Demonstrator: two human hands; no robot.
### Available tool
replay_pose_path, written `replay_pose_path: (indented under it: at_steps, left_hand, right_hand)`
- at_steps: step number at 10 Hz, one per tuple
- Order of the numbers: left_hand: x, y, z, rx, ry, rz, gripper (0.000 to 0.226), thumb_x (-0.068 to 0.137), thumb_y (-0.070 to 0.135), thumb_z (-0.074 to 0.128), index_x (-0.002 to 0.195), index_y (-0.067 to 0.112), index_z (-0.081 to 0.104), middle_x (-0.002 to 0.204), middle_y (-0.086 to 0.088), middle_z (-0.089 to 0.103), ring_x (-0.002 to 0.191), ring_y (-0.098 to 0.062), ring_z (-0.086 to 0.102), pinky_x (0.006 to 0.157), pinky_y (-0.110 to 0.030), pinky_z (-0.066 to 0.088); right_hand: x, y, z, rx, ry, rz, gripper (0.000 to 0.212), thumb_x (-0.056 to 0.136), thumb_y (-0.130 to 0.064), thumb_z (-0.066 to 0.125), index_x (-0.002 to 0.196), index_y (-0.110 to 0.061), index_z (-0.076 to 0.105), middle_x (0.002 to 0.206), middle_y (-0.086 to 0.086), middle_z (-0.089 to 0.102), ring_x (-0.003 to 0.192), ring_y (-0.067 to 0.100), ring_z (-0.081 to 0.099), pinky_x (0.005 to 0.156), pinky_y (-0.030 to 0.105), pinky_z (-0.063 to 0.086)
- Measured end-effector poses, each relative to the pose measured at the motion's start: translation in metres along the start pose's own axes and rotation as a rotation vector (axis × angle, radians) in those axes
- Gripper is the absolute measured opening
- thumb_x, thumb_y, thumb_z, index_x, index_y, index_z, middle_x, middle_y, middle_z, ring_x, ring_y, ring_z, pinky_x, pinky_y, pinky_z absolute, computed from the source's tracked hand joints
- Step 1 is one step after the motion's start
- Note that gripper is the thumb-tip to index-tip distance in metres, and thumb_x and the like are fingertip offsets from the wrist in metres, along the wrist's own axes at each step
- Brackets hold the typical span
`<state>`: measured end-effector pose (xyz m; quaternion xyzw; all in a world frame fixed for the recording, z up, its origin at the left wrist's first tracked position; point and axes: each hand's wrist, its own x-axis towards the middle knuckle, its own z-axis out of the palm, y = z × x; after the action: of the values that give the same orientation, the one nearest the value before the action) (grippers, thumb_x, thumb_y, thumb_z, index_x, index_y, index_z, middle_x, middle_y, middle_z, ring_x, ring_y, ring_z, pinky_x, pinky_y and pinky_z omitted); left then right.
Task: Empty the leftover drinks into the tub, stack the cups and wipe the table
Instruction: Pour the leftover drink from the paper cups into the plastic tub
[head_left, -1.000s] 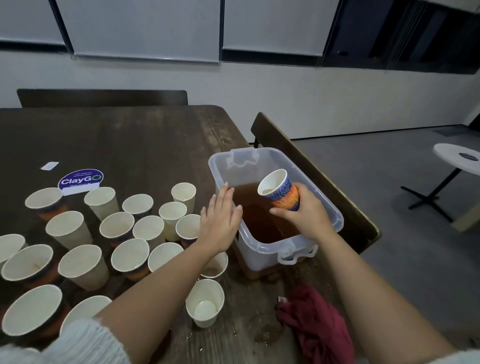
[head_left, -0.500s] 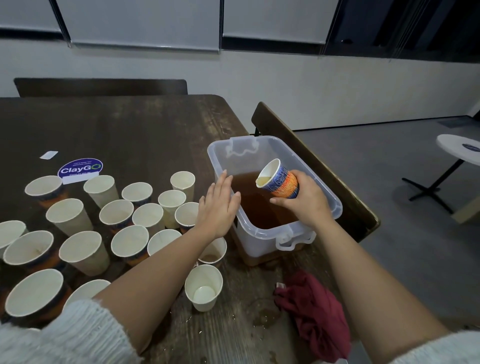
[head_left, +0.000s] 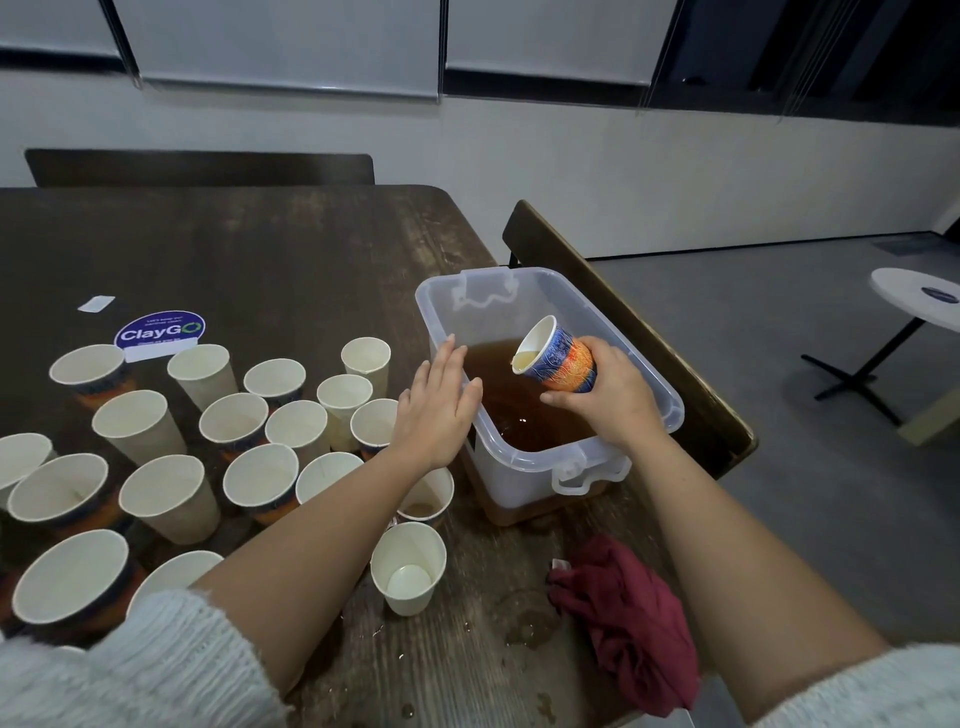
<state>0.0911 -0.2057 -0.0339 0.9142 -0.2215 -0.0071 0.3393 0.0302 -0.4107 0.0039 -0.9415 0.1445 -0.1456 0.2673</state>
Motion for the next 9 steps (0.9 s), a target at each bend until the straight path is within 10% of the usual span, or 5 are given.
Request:
replay_pose_path:
  at_steps: [9]
  left_hand:
    - [-0.0002,0.0007,-0.0012,-0.009,-0.009,0.004,0.054,0.103,0.043,0.022,0.153,0.025,0.014,0.162,0.007,0.002,0.149,-0.023,0.009,0.117,-0.056,0.017]
  right_hand:
    - [-0.001,-0.0024,0.0009,-0.046,0.004,0.029,0.074,0.076,-0.044,0.079,0.137,-0.026,0.043,0.128,0.0,0.054,0.114,0.017,0.054,0.091,0.036,0.05]
